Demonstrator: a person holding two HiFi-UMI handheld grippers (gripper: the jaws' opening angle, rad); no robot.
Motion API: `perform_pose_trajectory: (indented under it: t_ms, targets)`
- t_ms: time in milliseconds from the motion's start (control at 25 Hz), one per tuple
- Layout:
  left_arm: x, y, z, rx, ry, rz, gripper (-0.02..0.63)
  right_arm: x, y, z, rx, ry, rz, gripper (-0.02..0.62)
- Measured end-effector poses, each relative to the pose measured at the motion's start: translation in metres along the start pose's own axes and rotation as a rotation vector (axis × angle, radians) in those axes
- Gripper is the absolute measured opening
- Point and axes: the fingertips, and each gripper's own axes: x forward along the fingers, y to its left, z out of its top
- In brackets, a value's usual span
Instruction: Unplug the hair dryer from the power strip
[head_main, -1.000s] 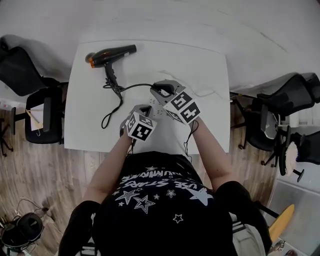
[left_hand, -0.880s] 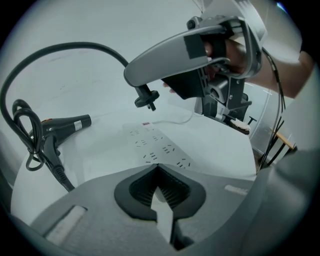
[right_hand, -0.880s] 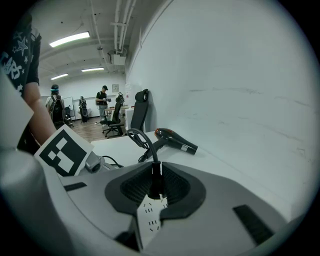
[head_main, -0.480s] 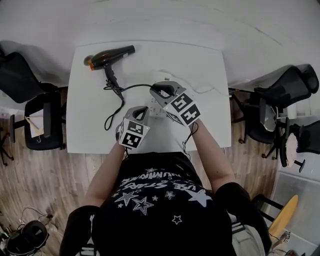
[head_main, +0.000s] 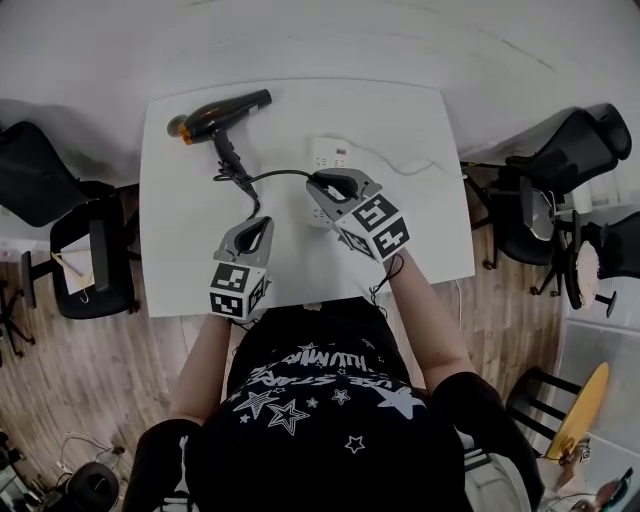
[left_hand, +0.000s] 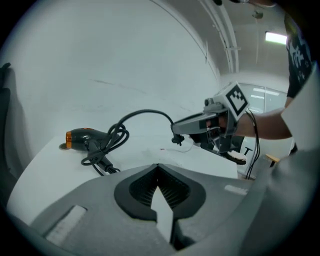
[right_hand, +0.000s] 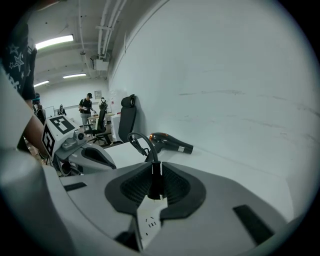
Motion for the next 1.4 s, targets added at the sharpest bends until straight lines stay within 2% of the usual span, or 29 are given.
perform_pose_trajectory:
  t_ms: [200,480,880,1400]
  targets:
    - [-0.020,0.015,0.006,-0.012,-0.037,0.024,0.008,0.001,0.011,-0.004,0.010,0.005,-0.002,0.069]
    - [-0.036,0.011,0.008,-0.036,-0.077,0.091,0.008,-0.004,0.016,-0.006,0.024,-0.014,0.027,0.069]
    - [-0.076,-0.025,-0.008,-0.103,-0.096,0.220,0.008,-0.028,0.060,-0.025,0.009,-0.019,0.129,0.067]
    - [-0.127,-0.072,-0.044,-0.160,-0.098,0.307,0.008,-0.039,0.105,-0.094,-0.042,0.107,0.096,0.064]
